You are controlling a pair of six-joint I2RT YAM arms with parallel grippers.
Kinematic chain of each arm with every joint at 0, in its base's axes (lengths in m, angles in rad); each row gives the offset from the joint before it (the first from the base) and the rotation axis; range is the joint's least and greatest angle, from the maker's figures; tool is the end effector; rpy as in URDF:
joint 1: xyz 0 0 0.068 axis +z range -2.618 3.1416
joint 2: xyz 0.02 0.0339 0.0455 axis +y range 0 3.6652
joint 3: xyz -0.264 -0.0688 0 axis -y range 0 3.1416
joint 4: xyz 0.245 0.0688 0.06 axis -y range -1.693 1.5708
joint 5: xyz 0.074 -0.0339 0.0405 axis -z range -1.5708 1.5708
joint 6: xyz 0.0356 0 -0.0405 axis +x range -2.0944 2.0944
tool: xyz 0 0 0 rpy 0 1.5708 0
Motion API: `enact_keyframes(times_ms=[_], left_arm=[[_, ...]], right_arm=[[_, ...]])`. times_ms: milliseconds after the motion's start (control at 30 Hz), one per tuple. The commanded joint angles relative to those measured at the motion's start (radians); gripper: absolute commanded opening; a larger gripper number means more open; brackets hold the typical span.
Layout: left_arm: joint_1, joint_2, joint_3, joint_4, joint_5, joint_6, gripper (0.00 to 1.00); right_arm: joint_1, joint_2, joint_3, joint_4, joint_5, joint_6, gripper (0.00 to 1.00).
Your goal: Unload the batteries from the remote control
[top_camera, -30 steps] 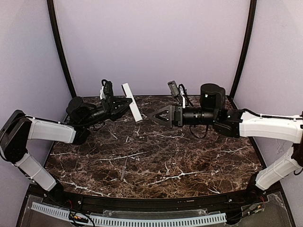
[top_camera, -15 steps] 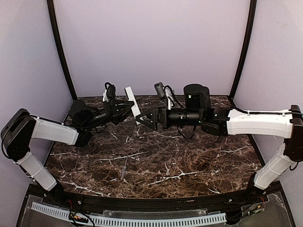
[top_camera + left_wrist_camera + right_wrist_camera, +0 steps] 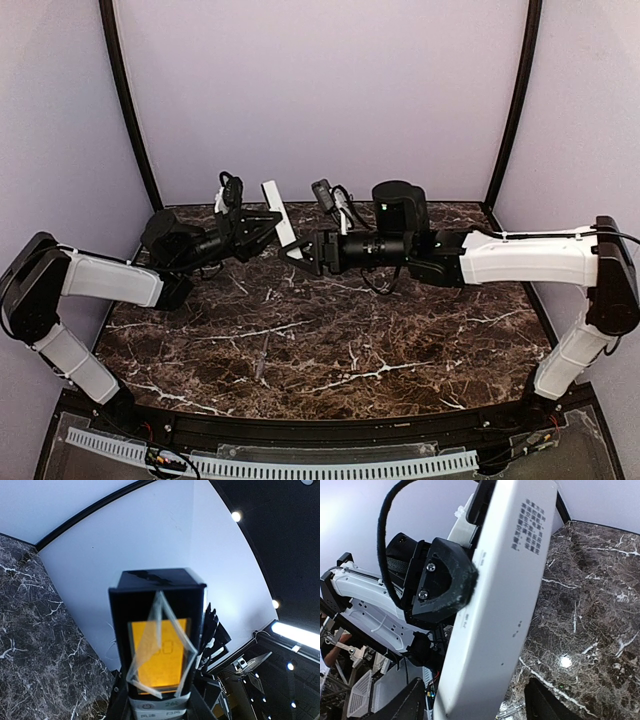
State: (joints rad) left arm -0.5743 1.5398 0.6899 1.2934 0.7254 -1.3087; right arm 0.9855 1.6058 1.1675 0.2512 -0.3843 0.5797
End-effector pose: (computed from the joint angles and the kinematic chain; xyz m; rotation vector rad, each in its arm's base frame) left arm 0.2470 -0.1880 0.2761 0.2655 1.5144 -1.9804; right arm 0.1997 0.3255 0.3078 -0.7069 1.8629 1.4205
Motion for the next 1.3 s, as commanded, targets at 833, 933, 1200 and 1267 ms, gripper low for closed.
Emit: enact_keyframes(times_ms=[833, 933, 1200, 1267], left_arm=[[-0.006, -0.273, -0.052, -0.148, 0.006, 0.293, 0.55], [-0.005, -0.357, -0.041, -0.368, -0.018, 0.414, 0.74], [-0.006, -0.513, 0.0, -0.778, -0.05, 0.648, 0.85], [-0.005, -0.54, 0.018, -0.875, -0.053, 0.719, 0.84]], right_arm=[[0.016, 0.026, 0.082, -0.094, -0.06, -0.072, 0.0], [0.024, 0.004, 0.086, -0.181, -0.01, -0.149, 0.0], [0.042, -0.07, 0.08, -0.372, 0.04, -0.323, 0.0], [0.042, -0.095, 0.08, -0.407, 0.031, -0.364, 0.0]])
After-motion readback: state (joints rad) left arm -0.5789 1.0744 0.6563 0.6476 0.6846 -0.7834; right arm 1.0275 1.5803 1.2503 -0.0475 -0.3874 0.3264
